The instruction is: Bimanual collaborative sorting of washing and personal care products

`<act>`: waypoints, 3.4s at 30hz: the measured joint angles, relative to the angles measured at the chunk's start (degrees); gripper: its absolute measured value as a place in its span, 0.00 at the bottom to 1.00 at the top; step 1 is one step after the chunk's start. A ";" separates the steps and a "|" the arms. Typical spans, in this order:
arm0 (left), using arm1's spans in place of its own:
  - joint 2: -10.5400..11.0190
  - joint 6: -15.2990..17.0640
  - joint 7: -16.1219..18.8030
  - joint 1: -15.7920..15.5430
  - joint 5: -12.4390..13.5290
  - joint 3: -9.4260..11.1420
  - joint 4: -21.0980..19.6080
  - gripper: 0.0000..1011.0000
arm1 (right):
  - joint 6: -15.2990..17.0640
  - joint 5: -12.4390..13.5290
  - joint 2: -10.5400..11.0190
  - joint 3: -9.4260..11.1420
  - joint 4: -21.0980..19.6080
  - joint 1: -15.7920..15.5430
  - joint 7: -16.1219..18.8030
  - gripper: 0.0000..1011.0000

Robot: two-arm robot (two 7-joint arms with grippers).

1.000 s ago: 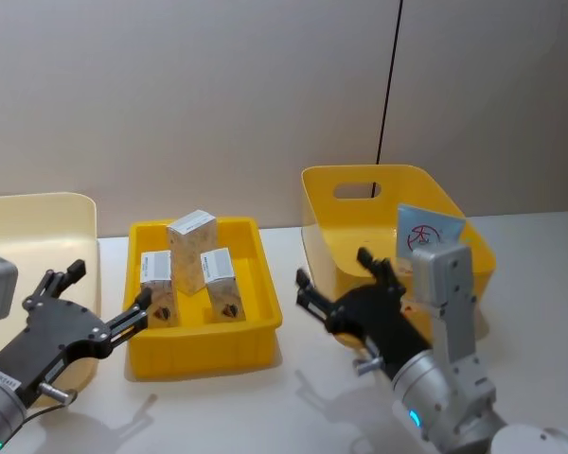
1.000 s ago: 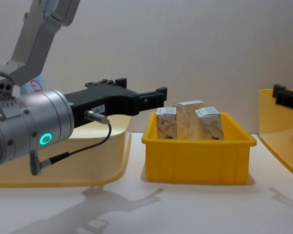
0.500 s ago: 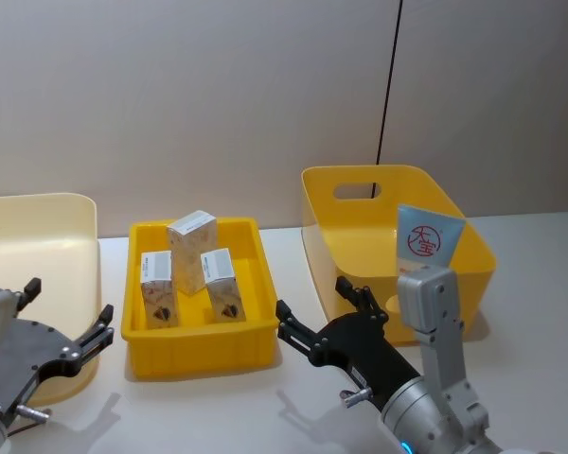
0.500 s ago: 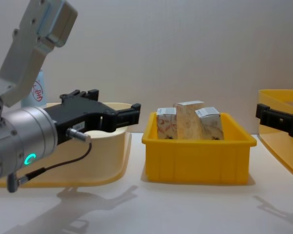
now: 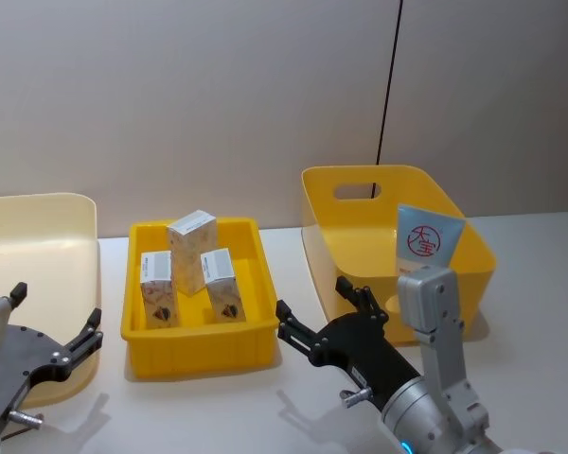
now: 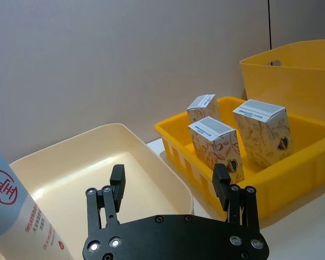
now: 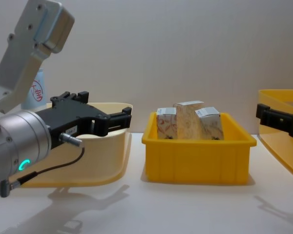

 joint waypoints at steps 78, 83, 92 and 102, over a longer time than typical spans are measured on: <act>-0.02 -0.04 0.02 -0.02 0.01 -0.03 0.01 0.99 | 11.91 -9.79 -8.38 -6.68 11.56 14.81 -1.77 0.99; -0.02 -0.03 0.02 -0.02 0.01 -0.03 0.01 0.99 | 13.03 -10.81 -9.66 -6.96 12.20 15.34 -3.17 0.99; -0.02 -0.04 0.01 -0.02 0.01 -0.03 0.01 0.99 | 14.95 -12.57 -11.41 -7.41 13.05 16.07 -5.39 0.99; -0.02 -0.04 0.02 -0.02 0.01 -0.03 0.01 0.99 | 17.06 -14.57 -12.92 -7.88 14.01 16.88 -7.52 0.99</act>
